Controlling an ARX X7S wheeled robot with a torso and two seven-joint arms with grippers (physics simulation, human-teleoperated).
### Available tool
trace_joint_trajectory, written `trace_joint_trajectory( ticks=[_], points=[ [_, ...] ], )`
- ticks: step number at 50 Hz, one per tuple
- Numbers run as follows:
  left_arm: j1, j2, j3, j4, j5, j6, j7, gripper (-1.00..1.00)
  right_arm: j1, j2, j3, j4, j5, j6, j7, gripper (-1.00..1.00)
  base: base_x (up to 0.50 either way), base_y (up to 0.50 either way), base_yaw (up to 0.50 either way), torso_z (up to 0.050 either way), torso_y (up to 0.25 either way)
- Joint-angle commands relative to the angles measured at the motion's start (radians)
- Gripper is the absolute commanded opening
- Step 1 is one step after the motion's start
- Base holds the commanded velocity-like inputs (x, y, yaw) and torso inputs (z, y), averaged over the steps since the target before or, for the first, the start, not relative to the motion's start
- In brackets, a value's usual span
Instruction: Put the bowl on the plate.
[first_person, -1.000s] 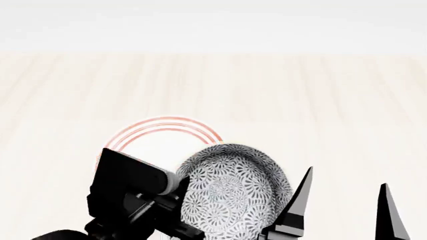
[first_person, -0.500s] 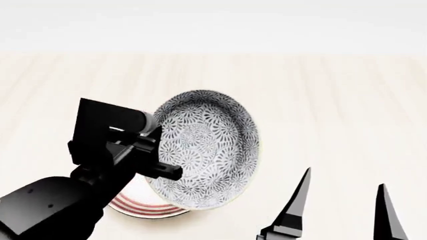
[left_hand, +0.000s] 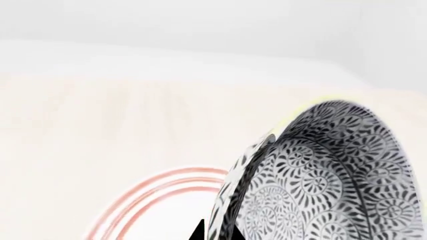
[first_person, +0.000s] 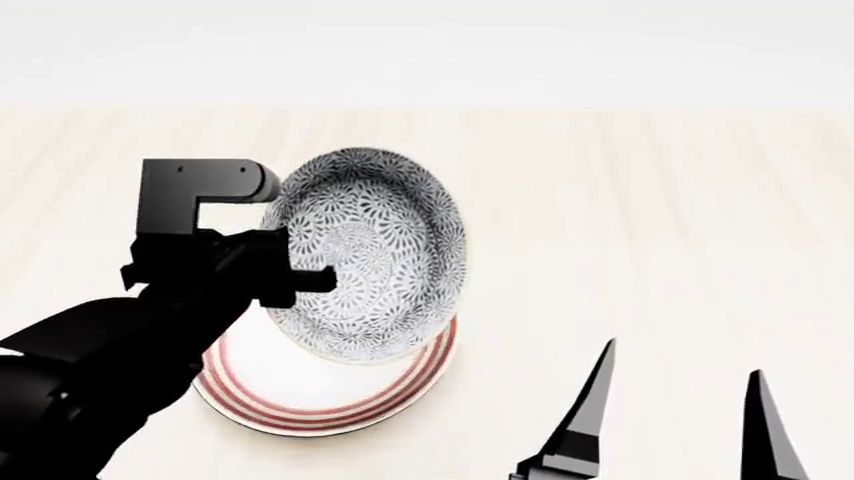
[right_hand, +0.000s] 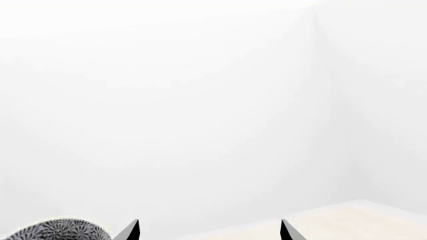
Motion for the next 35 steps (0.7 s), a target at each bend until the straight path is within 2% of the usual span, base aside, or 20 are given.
trace_joint_trajectory(
  ticks=[1,15,27,35],
  points=[
    [-0.094,0.068,-0.018,-0.23,0.059,0.09,0.036,-1.0,-0.001,-0.015,0.016,0.003,-0.016,-0.003,-0.023,1.0,0.0,0.0,0.0,0.0,0.0],
    [-0.19,0.124,0.016,-0.508,0.032,0.193,0.067,-1.0,-0.003,-0.011,0.01,0.007,-0.013,-0.007,-0.021,1.0,0.0,0.0,0.0,0.0,0.001],
    [-0.248,0.126,0.352,-0.678,-0.33,0.302,0.072,-1.0,-0.001,-0.007,0.006,0.009,-0.011,-0.008,-0.018,1.0,0.0,0.0,0.0,0.0,0.0],
    [-0.262,0.126,0.512,-0.715,-0.5,0.334,0.061,-1.0,-0.002,-0.005,0.003,0.012,-0.01,-0.01,-0.017,1.0,0.0,0.0,0.0,0.0,0.0]
  ],
)
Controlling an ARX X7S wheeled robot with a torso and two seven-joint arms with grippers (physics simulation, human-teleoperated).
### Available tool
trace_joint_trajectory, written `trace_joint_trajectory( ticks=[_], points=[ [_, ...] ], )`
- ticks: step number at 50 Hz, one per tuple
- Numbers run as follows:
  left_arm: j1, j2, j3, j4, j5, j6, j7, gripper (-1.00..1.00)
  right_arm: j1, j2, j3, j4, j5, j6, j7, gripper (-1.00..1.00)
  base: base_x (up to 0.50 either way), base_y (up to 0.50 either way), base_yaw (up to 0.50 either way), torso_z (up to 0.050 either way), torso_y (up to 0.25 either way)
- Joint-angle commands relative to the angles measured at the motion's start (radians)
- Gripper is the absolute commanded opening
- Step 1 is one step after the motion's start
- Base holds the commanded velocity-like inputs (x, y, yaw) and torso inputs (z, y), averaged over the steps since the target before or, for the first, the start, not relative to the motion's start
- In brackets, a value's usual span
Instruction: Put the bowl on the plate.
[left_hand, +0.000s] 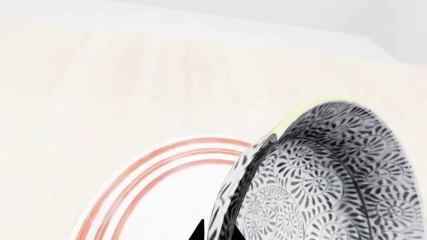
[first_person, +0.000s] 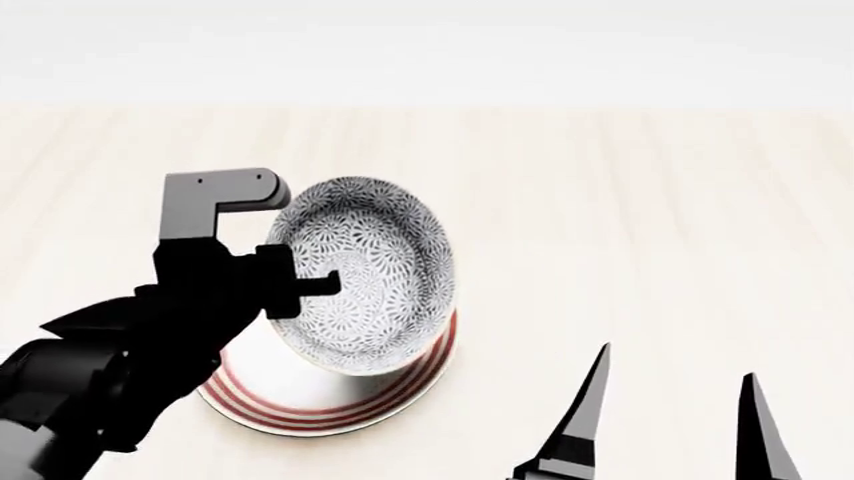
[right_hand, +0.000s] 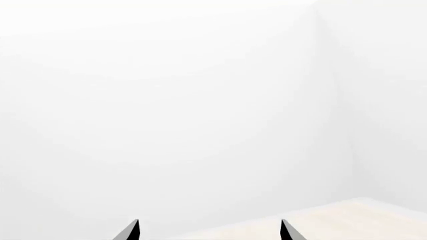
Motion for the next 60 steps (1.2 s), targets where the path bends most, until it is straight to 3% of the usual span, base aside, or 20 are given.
trace_joint_trajectory(
  ticks=[1,7,27,40,50,51,60],
  points=[
    [-0.04,0.029,0.18,-0.098,-0.215,0.074,0.007,-1.0,-0.001,-0.015,0.019,0.0,-0.017,0.0,-0.02,1.0,0.0,0.0,0.0,0.0,0.0],
    [-0.033,0.028,0.176,-0.1,-0.213,0.07,0.002,-1.0,0.0,-0.014,0.016,0.005,-0.018,-0.001,-0.019,1.0,0.0,0.0,0.0,0.0,0.0],
    [-0.005,0.029,0.007,-0.1,-0.077,0.001,0.001,-1.0,0.0,-0.009,0.007,0.006,-0.016,-0.001,-0.014,1.0,0.0,0.0,0.0,0.0,0.001],
    [0.004,0.029,-0.009,-0.1,-0.07,-0.025,-0.013,-1.0,-0.001,-0.004,0.004,0.005,-0.013,-0.004,-0.011,1.0,0.0,0.0,0.0,0.0,0.0],
    [-0.009,0.029,0.041,-0.1,-0.065,0.006,-0.041,-1.0,-0.003,0.0,0.0,0.002,-0.012,-0.005,-0.01,1.0,0.0,0.0,0.0,0.0,0.0],
    [-0.015,0.029,0.068,-0.1,-0.058,0.023,-0.045,1.0,-0.003,0.0,-0.001,0.002,-0.011,-0.005,-0.01,1.0,0.0,0.0,0.0,0.0,0.0],
    [-0.035,0.029,0.175,-0.1,-0.05,0.099,-0.083,1.0,-0.005,0.002,-0.008,0.004,-0.012,-0.007,-0.011,1.0,0.0,0.0,0.0,0.0,0.0]
  ],
)
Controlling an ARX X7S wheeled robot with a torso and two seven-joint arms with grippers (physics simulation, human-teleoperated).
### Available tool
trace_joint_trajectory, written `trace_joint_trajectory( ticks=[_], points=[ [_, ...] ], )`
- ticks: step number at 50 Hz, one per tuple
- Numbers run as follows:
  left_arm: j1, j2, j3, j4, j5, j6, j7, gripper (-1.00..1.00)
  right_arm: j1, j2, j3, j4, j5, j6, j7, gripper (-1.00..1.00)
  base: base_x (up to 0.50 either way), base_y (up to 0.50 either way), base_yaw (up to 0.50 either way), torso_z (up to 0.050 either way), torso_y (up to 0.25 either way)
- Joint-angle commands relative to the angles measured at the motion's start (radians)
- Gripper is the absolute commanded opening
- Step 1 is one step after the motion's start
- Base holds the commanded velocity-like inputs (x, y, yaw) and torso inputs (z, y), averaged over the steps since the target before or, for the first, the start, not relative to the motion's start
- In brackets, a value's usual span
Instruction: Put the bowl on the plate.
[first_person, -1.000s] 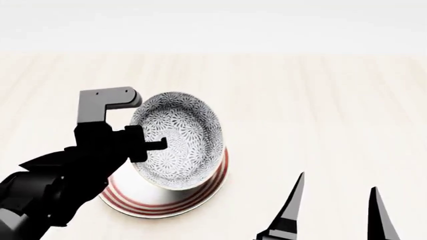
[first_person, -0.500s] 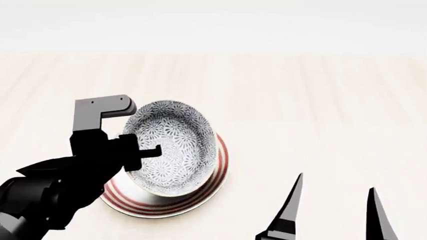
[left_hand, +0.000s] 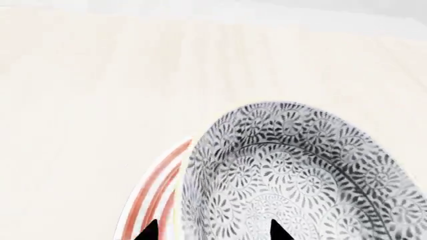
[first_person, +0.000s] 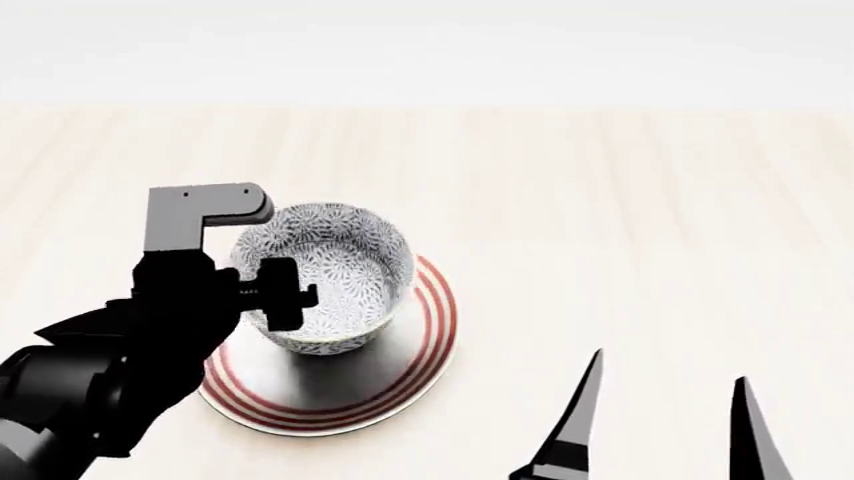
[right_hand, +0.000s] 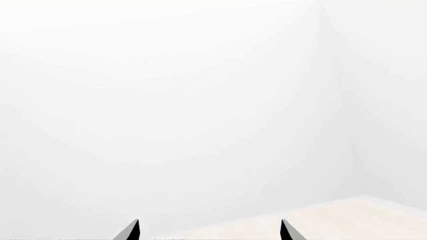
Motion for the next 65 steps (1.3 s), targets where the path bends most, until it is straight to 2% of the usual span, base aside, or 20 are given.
trace_joint_trajectory(
  ticks=[1,13,23,25,30,31,38,49,55,62,65],
  points=[
    [-0.021,0.024,0.065,-0.009,0.02,0.075,-0.021,1.0,-0.003,-0.016,0.015,-0.002,-0.018,0.0,-0.023,1.0,0.0,0.0,0.0,0.0,0.0],
    [-0.035,0.024,-0.055,-0.009,0.171,0.103,-0.032,1.0,-0.005,-0.014,0.004,0.004,-0.02,-0.003,-0.025,1.0,0.0,0.0,0.0,0.0,0.0],
    [-0.07,0.01,0.006,0.028,0.217,0.218,-0.039,1.0,-0.007,-0.013,-0.006,0.005,-0.021,-0.002,-0.026,1.0,0.0,0.0,0.0,0.0,0.0],
    [-0.029,-0.09,0.01,0.281,0.197,0.139,-0.123,1.0,-0.008,-0.012,-0.007,0.005,-0.021,-0.003,-0.026,1.0,0.0,0.0,0.0,0.0,0.0],
    [0.037,-0.246,0.018,0.62,0.19,0.081,-0.246,1.0,-0.008,-0.011,-0.011,0.003,-0.022,-0.001,-0.025,1.0,0.0,0.0,0.0,0.0,0.0],
    [0.039,-0.25,0.018,0.629,0.188,0.078,-0.249,1.0,-0.007,-0.011,-0.011,0.004,-0.022,-0.001,-0.025,1.0,0.0,0.0,0.0,0.0,0.0],
    [0.144,-0.413,0.01,0.889,0.181,0.079,-0.344,1.0,-0.007,-0.011,-0.021,-0.001,-0.029,0.006,-0.023,1.0,0.0,0.0,0.0,0.0,0.0],
    [0.287,-0.546,-0.025,1.0,0.183,0.151,-0.43,1.0,-0.008,-0.008,-0.034,-0.019,-0.042,0.023,-0.015,1.0,0.0,0.0,0.0,0.0,0.0],
    [0.403,-0.639,-0.036,1.126,0.189,0.201,-0.496,1.0,-0.004,-0.006,-0.035,-0.024,-0.045,0.029,-0.01,1.0,0.0,0.0,0.0,0.0,0.0],
    [0.536,-0.738,-0.023,1.271,0.264,0.276,-0.592,1.0,0.002,-0.008,-0.034,-0.009,-0.052,0.02,-0.007,1.0,0.0,0.0,0.0,0.0,0.0],
    [0.597,-0.766,-0.008,1.322,0.343,0.323,-0.651,1.0,0.002,-0.007,-0.035,-0.005,-0.053,0.017,-0.006,1.0,0.0,0.0,0.0,0.0,0.0]
  ],
)
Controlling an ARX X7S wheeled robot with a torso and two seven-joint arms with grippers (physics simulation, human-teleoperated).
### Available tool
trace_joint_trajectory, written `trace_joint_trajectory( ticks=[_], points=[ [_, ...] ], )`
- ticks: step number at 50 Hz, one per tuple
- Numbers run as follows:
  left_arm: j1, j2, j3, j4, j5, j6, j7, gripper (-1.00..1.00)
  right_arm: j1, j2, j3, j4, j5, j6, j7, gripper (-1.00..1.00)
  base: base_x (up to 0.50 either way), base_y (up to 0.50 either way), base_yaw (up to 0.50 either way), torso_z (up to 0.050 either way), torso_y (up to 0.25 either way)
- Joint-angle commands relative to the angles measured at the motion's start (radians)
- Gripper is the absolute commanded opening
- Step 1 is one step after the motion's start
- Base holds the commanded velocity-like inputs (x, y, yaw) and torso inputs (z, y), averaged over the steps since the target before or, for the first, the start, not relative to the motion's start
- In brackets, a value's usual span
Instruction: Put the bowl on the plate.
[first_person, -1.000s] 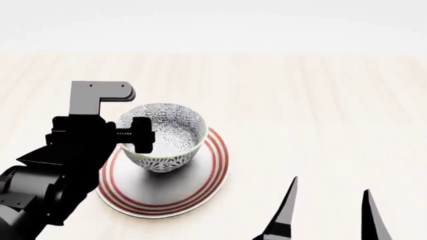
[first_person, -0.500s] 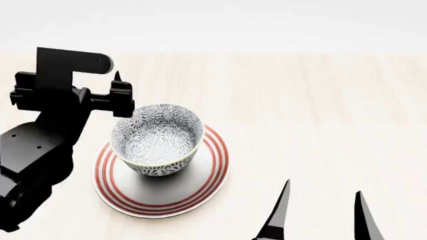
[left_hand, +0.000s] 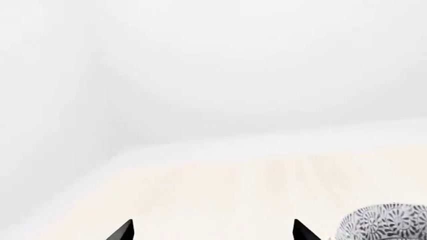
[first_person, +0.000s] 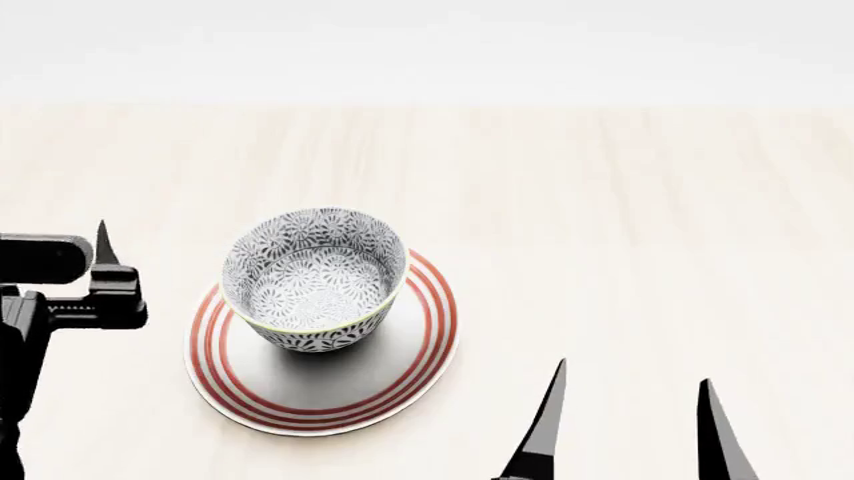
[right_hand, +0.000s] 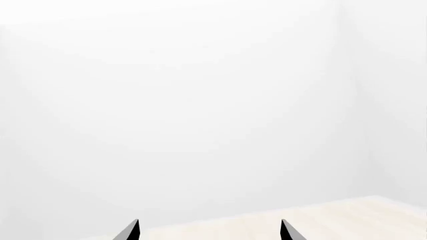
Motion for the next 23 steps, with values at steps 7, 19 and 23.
trace_joint_trajectory(
  ticks=[7,19,23],
  points=[
    [0.291,-0.134,-0.009,0.207,0.206,0.214,-0.19,1.0,0.005,-0.02,0.018,0.024,-0.032,-0.015,-0.017,1.0,0.0,0.0,0.0,0.0,0.0],
    [0.423,-0.122,-0.06,0.116,0.307,0.432,-0.301,1.0,0.007,-0.021,0.021,0.048,-0.048,-0.04,-0.008,1.0,0.0,0.0,0.0,0.0,0.0],
    [0.452,-0.115,-0.07,0.104,0.412,0.507,-0.359,1.0,0.011,-0.023,0.032,0.058,-0.057,-0.058,0.002,1.0,0.0,0.0,0.0,0.0,0.0]
  ],
)
